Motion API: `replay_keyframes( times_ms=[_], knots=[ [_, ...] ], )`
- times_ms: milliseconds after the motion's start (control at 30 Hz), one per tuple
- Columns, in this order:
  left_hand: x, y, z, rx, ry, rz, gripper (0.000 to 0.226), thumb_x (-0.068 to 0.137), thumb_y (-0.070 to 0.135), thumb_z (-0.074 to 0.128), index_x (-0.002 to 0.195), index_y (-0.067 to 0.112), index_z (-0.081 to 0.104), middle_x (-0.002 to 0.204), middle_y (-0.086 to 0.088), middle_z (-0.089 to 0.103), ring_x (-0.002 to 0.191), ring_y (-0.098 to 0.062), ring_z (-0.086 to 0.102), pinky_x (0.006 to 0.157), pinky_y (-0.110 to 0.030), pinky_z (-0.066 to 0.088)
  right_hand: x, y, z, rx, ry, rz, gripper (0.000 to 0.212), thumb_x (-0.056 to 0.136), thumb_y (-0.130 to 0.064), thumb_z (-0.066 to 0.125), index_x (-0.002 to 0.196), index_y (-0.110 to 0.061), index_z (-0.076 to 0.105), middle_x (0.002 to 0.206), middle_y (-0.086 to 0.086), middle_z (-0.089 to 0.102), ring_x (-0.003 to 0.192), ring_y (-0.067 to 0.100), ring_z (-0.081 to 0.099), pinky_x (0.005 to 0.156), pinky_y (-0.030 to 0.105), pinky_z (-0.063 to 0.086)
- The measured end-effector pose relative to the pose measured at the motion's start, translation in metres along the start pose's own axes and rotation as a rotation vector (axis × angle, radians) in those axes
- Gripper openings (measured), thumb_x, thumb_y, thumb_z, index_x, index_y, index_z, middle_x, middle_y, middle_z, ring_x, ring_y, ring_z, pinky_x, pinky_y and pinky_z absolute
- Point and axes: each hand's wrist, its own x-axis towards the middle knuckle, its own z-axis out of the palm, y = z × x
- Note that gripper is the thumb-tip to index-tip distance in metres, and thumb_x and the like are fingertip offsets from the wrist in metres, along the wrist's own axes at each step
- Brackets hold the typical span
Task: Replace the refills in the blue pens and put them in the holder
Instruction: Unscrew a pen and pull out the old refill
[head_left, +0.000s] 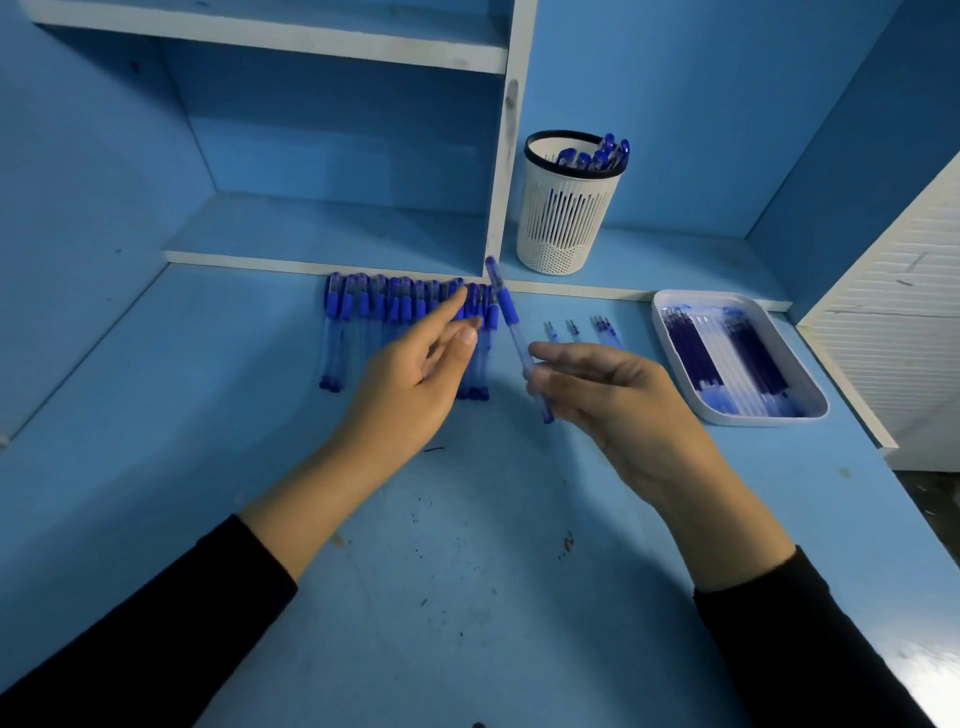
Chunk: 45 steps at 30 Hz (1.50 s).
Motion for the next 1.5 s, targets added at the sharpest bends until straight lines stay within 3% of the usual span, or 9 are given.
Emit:
replay_keyframes(
  times_ms=[100,267,433,533,667,867,1033,1200,1500],
  knots=[
    [-0.003,0.011,0.008,-0.305,0.043,-0.058,0.04,0.1,0.021,0.053,0.14,0.026,0.047,0.102,0.014,0.073,0.102,-0.006,0.069,0.099,-0.027,0.05,-0.014,0.004,0.013,0.059,-0.011,-0.054,0.022,0.079,0.003,0.07,0.096,-0.01,0.075,0.092,0.014,0.074,0.08,0.019,0.068,0.066,0.02,0.053],
    [-0.01,0.024,0.011,-0.575,0.138,-0.039,0.035,0.094,0.008,0.061,0.12,0.031,0.057,0.084,-0.002,0.076,0.097,-0.016,0.072,0.091,-0.029,0.055,-0.025,0.009,0.026,0.029,-0.032,-0.146,0.023,0.079,0.004,0.071,0.096,-0.011,0.075,0.087,0.007,0.076,0.079,0.015,0.07,0.071,0.023,0.055],
    [-0.009,0.015,-0.002,-0.393,0.124,0.09,0.034,0.094,0.008,0.063,0.12,0.029,0.061,0.085,0.003,0.075,0.088,-0.015,0.071,0.087,-0.024,0.053,-0.025,0.007,0.021,0.005,0.053,-0.248,0.02,0.082,0.0,0.071,0.099,-0.009,0.074,0.09,0.005,0.076,0.083,0.011,0.069,0.079,0.023,0.055],
    [-0.014,0.008,-0.011,-0.213,0.026,0.11,0.033,0.091,0.008,0.066,0.118,0.028,0.064,0.085,0.003,0.07,0.08,-0.022,0.071,0.077,-0.024,0.055,-0.023,0.004,0.014,0.025,0.115,-0.331,0.025,0.084,-0.001,0.069,0.107,-0.012,0.07,0.093,0.005,0.074,0.085,0.012,0.068,0.08,0.023,0.055],
    [-0.024,0.001,-0.014,-0.153,-0.126,0.059,0.031,0.085,0.017,0.068,0.112,0.031,0.067,0.085,0.01,0.067,0.069,-0.017,0.069,0.066,-0.024,0.057,-0.02,0.008,0.009,-0.011,0.102,-0.369,0.033,0.083,-0.006,0.069,0.114,-0.017,0.066,0.1,0.005,0.073,0.091,0.013,0.068,0.086,0.027,0.055],
    [-0.029,-0.006,-0.014,-0.059,-0.202,0.126,0.028,0.09,0.011,0.069,0.109,0.031,0.069,0.093,0.004,0.064,0.067,-0.018,0.061,0.061,-0.025,0.049,-0.018,0.02,0.012,-0.054,0.065,-0.391,0.017,0.082,-0.001,0.07,0.097,-0.01,0.068,0.077,-0.004,0.071,0.073,0.009,0.064,0.074,0.021,0.053],
    [-0.028,-0.008,-0.01,-0.077,-0.222,0.096,0.017,0.086,0.02,0.07,0.096,0.033,0.067,0.091,0.007,0.07,0.049,-0.013,0.032,0.049,-0.022,0.032,-0.018,0.029,0.011,-0.029,0.07,-0.378,0.011,0.081,0.002,0.069,0.085,-0.008,0.065,0.076,-0.004,0.072,0.072,0.009,0.066,0.072,0.019,0.052],
    [-0.026,-0.006,-0.008,-0.115,-0.231,0.057,0.02,0.088,0.01,0.07,0.084,0.029,0.066,0.104,0.014,0.073,0.044,-0.006,0.032,0.046,-0.019,0.032,-0.017,0.033,0.011,0.039,0.089,-0.372,0.012,0.08,0.008,0.066,0.078,-0.003,0.063,0.078,-0.005,0.074,0.073,0.008,0.068,0.072,0.018,0.053],
    [-0.027,-0.005,-0.009,-0.133,-0.295,0.066,0.037,0.09,0.011,0.064,0.092,0.047,0.07,0.106,-0.016,0.068,0.045,-0.012,0.032,0.045,-0.024,0.029,-0.018,0.037,0.01,0.039,0.092,-0.399,0.018,0.082,0.012,0.063,0.076,-0.005,0.059,0.079,-0.006,0.073,0.076,0.008,0.068,0.074,0.018,0.052]
  ],
)
